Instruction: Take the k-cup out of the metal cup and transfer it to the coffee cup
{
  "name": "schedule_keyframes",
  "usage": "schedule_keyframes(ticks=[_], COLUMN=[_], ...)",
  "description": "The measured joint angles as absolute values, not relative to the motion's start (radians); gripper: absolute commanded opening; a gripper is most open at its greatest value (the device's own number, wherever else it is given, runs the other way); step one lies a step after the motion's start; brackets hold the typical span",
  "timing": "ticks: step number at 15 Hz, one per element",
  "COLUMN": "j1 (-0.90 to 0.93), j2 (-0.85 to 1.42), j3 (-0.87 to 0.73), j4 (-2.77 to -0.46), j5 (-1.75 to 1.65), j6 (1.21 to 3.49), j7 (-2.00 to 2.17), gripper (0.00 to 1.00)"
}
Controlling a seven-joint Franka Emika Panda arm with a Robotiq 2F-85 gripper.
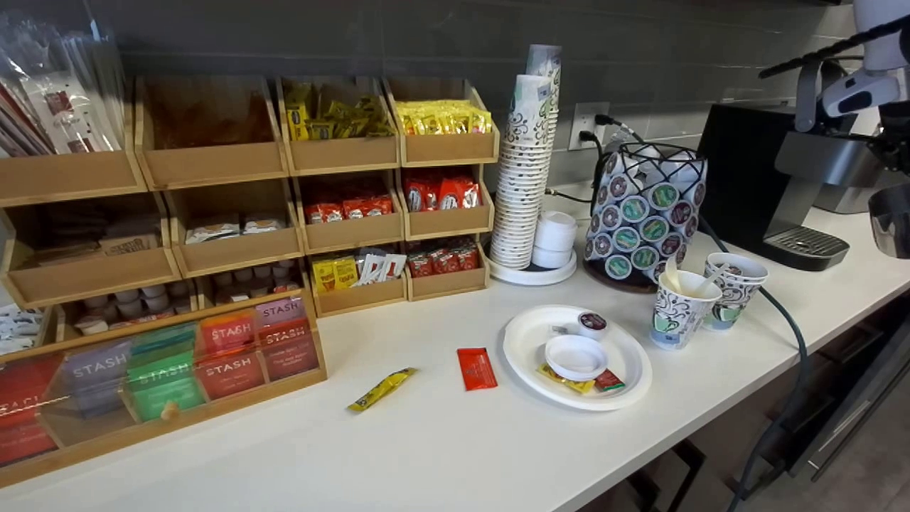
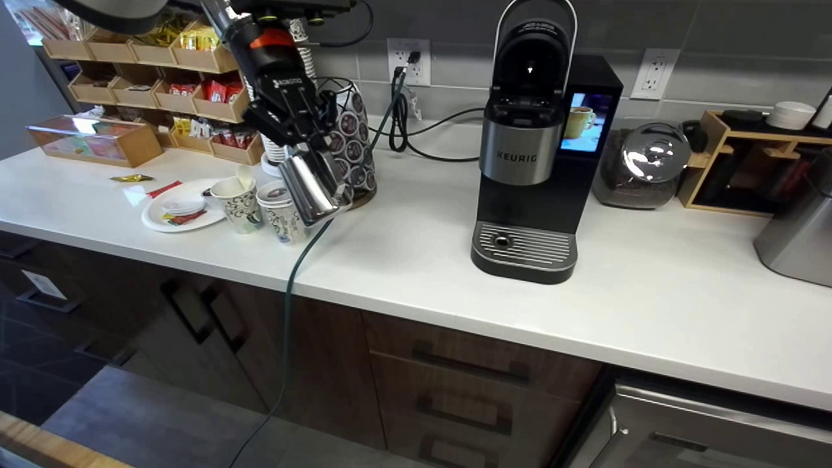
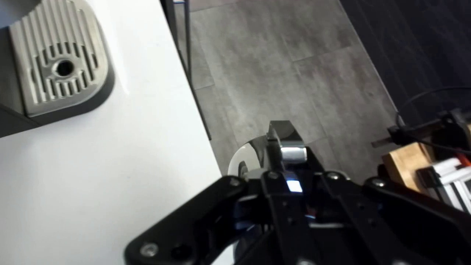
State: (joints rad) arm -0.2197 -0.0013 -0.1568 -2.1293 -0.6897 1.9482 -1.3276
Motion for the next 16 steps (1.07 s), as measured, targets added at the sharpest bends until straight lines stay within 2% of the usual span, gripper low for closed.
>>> schedule_keyframes(ticks=[4, 5, 9, 16], j1=[-0.212, -0.212, -0.213, -0.285], j2=[0.002, 0.003, 0.021, 0.262], j3=[-0.159, -0.160, -0.166, -0.230], j4=[-2.122, -2.122, -2.092, -1.761], j5=[-0.684, -0.684, -0.616, -0.376], j6=[1.934, 1.934, 1.895, 1.670], j7=[-1.328, -1.328, -1.320, -1.324], gripper=[0.17, 0.04, 0.04, 0.04])
